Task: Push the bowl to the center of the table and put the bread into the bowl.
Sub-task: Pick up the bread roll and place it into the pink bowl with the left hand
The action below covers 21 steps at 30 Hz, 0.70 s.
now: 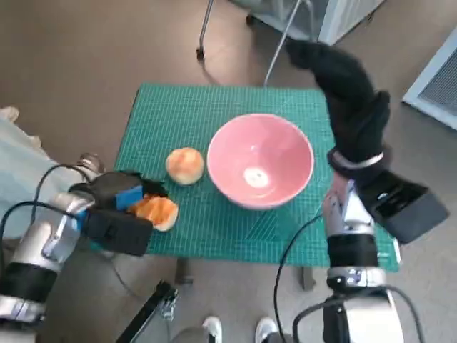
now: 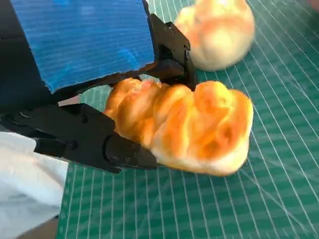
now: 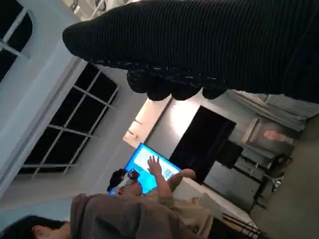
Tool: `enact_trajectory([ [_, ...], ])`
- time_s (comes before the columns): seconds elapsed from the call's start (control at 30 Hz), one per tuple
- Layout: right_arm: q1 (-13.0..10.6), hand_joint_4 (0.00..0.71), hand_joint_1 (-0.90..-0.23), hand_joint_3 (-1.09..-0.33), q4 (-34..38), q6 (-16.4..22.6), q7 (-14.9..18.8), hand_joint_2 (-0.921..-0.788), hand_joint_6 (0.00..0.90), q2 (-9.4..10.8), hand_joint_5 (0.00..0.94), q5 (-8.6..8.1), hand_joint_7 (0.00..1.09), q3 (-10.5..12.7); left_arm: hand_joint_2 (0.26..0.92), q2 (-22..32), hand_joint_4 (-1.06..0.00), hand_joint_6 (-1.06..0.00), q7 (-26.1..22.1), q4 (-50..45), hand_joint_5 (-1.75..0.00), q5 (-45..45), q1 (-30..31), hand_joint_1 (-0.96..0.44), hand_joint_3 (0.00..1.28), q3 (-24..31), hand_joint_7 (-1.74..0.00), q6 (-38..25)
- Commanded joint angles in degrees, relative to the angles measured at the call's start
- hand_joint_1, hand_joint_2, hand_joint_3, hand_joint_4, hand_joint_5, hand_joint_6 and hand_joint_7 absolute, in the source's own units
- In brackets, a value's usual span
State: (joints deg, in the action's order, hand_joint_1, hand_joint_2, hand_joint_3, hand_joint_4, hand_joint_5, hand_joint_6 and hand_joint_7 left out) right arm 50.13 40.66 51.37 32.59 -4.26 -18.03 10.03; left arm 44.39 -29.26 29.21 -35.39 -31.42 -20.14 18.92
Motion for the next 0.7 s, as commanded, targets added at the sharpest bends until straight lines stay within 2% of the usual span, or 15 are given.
enact_trajectory([
  [0.03, -1.6, 0.290, -0.701, -0.787, 0.7, -0.1, -0.2, -0.921, -0.001, 0.2, 0.010, -0.50, 0.87, 0.1, 0.920, 0.5, -0.58, -0.55, -0.7, 1.3, -1.24, 1.2, -0.2, 0.00, 0.15, 0.2, -1.27, 1.9],
  [0.27, -1.6, 0.290, -0.696, -0.786, 0.8, -0.2, -0.1, -0.921, -0.001, 0.5, 0.010, -0.90, 0.86, 0.1, 0.921, 1.4, -0.58, -0.56, -1.9, 0.8, -1.26, 4.5, -1.2, 0.00, 0.15, 2.7, -1.26, 2.8],
  [0.5, -1.6, 0.289, -0.693, -0.787, 1.2, 0.0, 0.1, -0.921, -0.001, 0.6, 0.010, -1.16, 0.86, 0.2, 0.921, 2.9, -0.58, -0.56, -5.0, -3.7, -1.24, 9.2, -2.1, 0.00, 0.15, 6.9, -1.28, 1.9],
  [0.7, -1.6, 0.289, -0.694, -0.787, 1.2, -0.1, 0.3, -0.921, -0.001, 0.6, 0.010, -1.61, 0.86, 0.2, 0.921, 3.8, -0.57, -0.58, -6.1, -7.4, -1.34, 12.3, -3.4, 0.00, 0.15, 10.3, -1.17, 1.1],
])
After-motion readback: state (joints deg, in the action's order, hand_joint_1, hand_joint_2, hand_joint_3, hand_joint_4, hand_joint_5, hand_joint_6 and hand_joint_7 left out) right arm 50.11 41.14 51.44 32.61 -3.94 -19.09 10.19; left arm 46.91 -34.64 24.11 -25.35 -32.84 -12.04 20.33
